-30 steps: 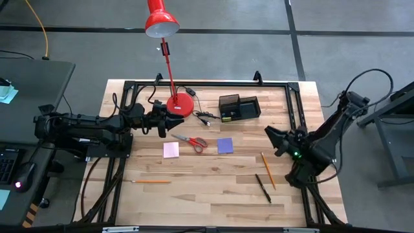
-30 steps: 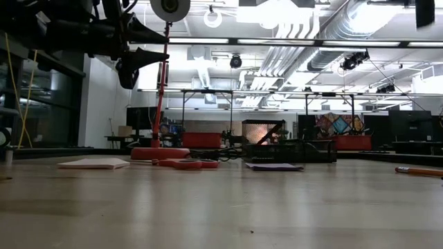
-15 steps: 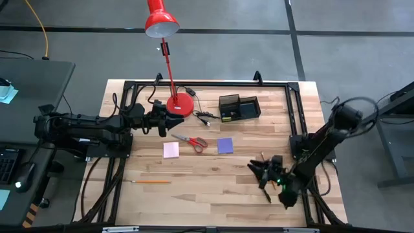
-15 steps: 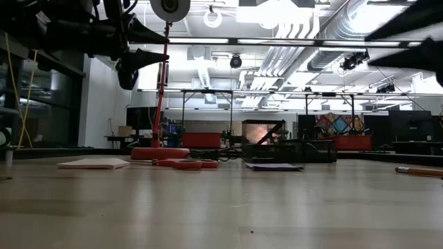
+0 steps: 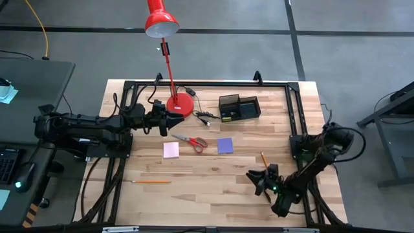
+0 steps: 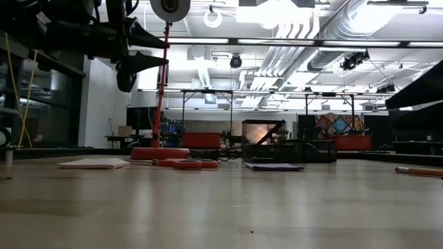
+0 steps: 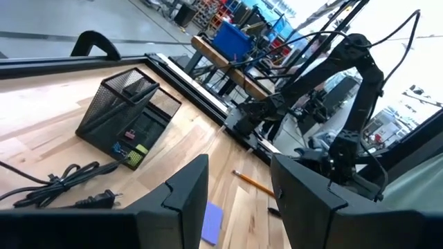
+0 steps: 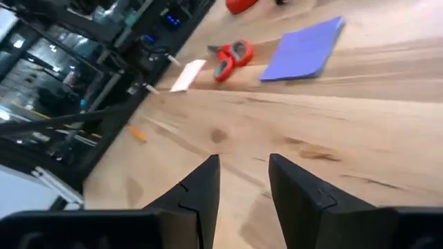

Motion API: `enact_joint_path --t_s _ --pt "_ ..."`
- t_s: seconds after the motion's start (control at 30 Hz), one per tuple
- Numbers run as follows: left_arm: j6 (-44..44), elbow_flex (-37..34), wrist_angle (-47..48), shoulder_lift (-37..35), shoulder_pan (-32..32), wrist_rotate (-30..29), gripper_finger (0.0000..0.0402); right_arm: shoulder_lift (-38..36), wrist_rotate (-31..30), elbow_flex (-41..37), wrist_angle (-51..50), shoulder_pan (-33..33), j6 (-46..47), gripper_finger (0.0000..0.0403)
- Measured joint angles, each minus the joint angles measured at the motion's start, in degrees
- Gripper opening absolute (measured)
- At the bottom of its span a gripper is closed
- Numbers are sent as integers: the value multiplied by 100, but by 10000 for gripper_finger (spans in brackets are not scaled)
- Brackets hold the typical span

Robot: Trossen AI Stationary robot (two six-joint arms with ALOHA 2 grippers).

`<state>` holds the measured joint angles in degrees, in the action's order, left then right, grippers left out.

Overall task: Pick and place office supplies into organizer
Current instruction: Put the black pen into the black desk organizer

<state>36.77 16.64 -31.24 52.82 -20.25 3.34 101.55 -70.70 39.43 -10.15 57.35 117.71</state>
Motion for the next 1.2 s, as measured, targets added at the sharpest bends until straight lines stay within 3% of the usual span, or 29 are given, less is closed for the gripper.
enact_joint_path --t_s 0.17,0.27,0.57,0.73,0.93,1.2 --pt "0 0 22 0 0 1 145 -95 910 323 -2108 49 1073 102" --pt "0 0 42 0 0 1 145 -95 1392 526 -2781 46 1291 99" --pt "10 0 286 0 0 -91 145 -73 1734 718 -2569 108 980 99" --pt "13 0 276 0 0 -145 145 180 2349 854 -2566 135 979 99" --pt "13 0 280 0 0 -145 145 623 2785 1344 -3187 82 1083 99" --pt "13 0 327 0 0 -145 145 1221 2593 1940 -3740 83 1447 99"
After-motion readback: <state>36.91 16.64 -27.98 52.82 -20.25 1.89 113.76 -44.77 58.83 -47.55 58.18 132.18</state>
